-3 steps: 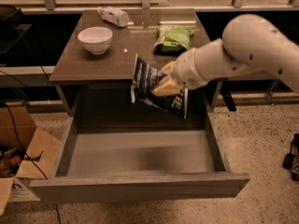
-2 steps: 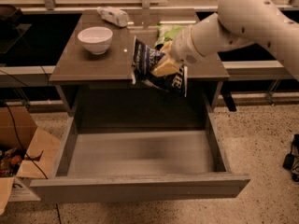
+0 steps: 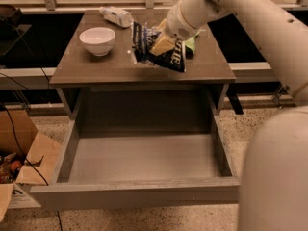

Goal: Pick blue chip bag from top drawer and place on counter

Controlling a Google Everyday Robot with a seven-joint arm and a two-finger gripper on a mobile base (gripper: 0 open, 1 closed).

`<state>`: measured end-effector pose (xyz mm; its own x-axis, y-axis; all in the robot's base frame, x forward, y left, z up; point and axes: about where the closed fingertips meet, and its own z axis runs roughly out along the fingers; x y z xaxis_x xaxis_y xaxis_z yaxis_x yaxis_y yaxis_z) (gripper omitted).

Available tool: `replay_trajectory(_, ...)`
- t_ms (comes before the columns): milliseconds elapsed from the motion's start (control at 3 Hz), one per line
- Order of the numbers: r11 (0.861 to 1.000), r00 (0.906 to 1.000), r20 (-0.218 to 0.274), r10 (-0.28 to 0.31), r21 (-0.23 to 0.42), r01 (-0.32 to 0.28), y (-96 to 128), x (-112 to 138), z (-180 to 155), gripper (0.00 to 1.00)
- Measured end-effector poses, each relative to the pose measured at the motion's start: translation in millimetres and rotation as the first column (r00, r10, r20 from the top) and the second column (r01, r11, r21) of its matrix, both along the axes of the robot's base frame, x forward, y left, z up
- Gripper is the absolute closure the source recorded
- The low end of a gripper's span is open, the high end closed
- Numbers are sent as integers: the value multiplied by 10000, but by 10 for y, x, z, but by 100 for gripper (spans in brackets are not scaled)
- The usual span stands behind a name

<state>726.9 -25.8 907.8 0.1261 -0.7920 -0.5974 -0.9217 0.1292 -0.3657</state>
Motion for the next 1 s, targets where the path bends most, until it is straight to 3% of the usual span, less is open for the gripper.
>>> replay_trajectory(333,9996,9998,8,-174,-234,175,35,440,-76,51)
replay_trajectory(667,9998,9993,-357,-139,-134,135,100,659,-225,28)
replay_trajectory(1000,9998,9996,-220,-170,-64,169,90,711,-178,5)
